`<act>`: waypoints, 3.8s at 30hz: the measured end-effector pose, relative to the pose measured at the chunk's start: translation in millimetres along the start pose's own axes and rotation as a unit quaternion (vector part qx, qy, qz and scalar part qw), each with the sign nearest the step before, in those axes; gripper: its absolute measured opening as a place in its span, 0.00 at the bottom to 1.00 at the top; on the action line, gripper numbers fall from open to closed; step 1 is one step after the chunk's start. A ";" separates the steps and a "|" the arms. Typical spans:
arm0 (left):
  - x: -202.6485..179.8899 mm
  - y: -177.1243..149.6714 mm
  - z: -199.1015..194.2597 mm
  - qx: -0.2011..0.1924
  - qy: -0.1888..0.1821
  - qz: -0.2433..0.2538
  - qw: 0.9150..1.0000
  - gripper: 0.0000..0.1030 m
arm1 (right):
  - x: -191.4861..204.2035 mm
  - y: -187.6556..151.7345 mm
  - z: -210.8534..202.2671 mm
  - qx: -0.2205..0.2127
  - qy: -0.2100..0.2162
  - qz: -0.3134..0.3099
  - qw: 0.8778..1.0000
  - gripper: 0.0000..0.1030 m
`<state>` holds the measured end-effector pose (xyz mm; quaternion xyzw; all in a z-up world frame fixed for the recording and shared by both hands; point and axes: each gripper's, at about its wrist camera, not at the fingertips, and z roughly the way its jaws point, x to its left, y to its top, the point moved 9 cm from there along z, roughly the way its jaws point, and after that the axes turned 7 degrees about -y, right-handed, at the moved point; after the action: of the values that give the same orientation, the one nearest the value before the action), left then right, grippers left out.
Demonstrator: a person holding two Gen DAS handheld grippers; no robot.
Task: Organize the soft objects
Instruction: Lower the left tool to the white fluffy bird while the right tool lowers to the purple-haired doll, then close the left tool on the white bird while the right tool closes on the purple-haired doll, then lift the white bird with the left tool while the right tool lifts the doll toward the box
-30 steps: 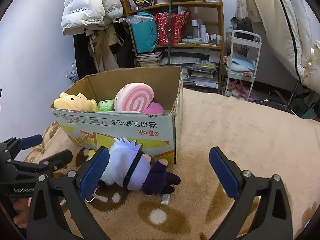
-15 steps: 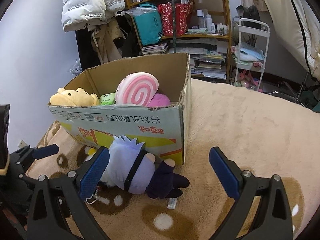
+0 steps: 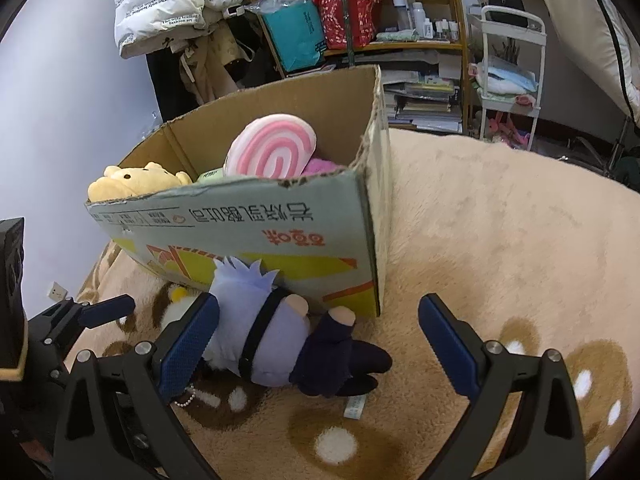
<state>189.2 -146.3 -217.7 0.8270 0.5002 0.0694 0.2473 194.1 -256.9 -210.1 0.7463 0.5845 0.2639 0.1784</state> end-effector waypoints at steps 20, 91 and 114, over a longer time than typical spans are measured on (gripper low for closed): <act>4.0 5.8 22.3 0.005 0.009 0.007 1.000 0.93 | -2.8 -7.8 10.6 0.021 0.027 0.034 0.999 1.00; -8.2 -5.5 -18.3 -0.035 0.001 -0.004 0.999 0.32 | 15.8 -19.4 0.7 0.019 0.010 0.009 1.000 0.86; -6.4 -11.7 -101.8 -0.112 0.080 0.021 0.990 0.32 | 13.6 -9.6 -75.0 -0.068 -0.078 -0.036 0.994 0.86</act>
<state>139.9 -112.8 -134.1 0.7961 0.4902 0.1963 0.2958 143.8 -244.5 -153.3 0.7288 0.5762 0.2377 0.2834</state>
